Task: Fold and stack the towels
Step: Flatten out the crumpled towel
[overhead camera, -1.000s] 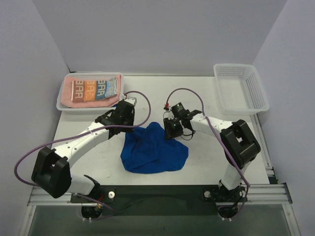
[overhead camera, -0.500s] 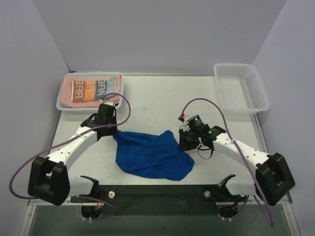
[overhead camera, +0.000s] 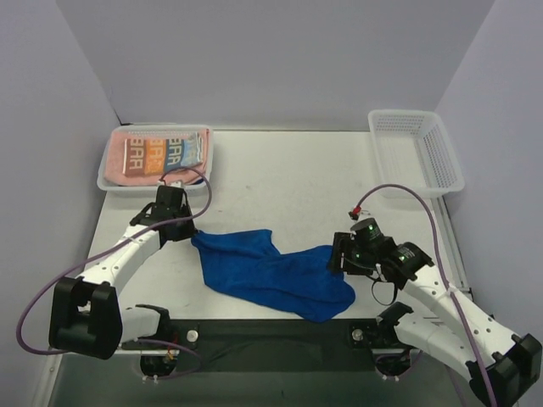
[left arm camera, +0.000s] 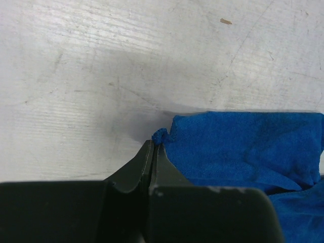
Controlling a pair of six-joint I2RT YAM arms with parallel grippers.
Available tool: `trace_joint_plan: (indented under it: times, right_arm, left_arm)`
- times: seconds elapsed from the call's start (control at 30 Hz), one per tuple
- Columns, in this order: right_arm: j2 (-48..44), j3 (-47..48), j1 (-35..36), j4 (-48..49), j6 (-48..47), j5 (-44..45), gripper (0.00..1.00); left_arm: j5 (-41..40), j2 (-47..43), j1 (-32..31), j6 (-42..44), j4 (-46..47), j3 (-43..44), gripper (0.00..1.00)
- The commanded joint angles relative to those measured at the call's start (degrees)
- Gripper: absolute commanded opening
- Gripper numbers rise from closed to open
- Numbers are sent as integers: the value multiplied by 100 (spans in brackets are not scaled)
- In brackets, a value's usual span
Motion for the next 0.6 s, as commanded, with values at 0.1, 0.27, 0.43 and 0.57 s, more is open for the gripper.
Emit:
trace_joint_plan:
  times: [0.1, 0.27, 0.43, 0.57]
  right_arm:
    - [1381, 1334, 61, 304, -1113, -122, 56]
    - [3279, 2528, 438, 990, -1238, -213, 52]
    - [4702, 3181, 623, 1667, -676, -126, 51]
    - [5355, 3427, 659, 2080, -122, -37, 46]
  left_arm:
    - [386, -376, 23, 0, 126, -176, 0]
    - [395, -718, 23, 9, 99, -518, 0]
    - [535, -938, 14, 26, 64, -712, 0]
    - [438, -1132, 14, 53, -15, -782, 0]
